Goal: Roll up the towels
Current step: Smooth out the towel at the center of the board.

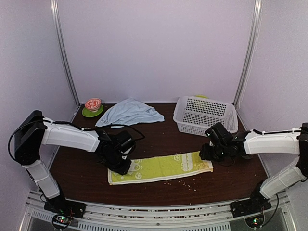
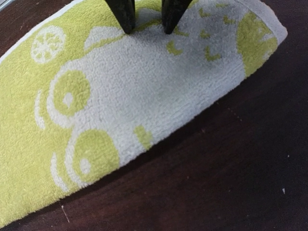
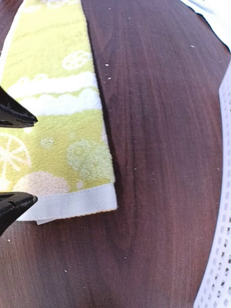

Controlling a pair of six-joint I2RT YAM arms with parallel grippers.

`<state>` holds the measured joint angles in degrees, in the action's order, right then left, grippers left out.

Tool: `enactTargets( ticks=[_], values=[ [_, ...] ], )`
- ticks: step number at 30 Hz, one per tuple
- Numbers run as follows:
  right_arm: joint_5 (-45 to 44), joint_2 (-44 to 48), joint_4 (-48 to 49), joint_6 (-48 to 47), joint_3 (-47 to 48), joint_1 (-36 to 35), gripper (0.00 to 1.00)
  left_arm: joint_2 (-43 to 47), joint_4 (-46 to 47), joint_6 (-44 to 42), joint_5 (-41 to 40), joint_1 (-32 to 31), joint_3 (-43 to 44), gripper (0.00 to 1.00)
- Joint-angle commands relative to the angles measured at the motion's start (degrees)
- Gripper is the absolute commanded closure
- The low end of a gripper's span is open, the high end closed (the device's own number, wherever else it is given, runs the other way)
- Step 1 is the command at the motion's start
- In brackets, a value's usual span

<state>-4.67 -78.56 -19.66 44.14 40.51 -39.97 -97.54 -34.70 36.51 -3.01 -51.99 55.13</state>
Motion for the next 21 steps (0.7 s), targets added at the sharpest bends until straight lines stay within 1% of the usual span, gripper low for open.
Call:
enactTargets(
  ticks=[1, 7, 14, 17, 19, 21],
  values=[
    [0.30, 1.59, 0.35, 3.20, -5.92, -2.52, 0.56, -2.85, -1.21, -2.29, -2.53, 1.07, 0.56, 0.80],
    [0.21, 1.83, 1.80, 4.93, -11.41, -3.53, 0.61, -3.10, -1.42, -2.85, -2.75, 1.44, 1.31, 0.79],
    [-0.86, 5.68, -0.65, 5.82, -15.29, -3.54, 0.63, -1.50, -1.87, -2.72, -3.53, 1.52, -0.71, 0.77],
    [-0.85, 7.73, -1.39, 6.36, -16.20, -3.54, 0.62, -0.35, -2.12, -2.80, -3.89, 1.51, -1.33, 0.75],
    [-0.54, 9.26, -2.05, 6.44, -15.79, -3.54, 0.59, 0.31, -2.38, -3.19, -3.82, 1.52, -1.14, 0.74],
    [0.36, 12.93, -0.81, 5.84, -15.60, -3.62, 0.54, 1.16, -2.56, -3.72, -3.32, 1.45, -0.65, 0.75]
  ],
)
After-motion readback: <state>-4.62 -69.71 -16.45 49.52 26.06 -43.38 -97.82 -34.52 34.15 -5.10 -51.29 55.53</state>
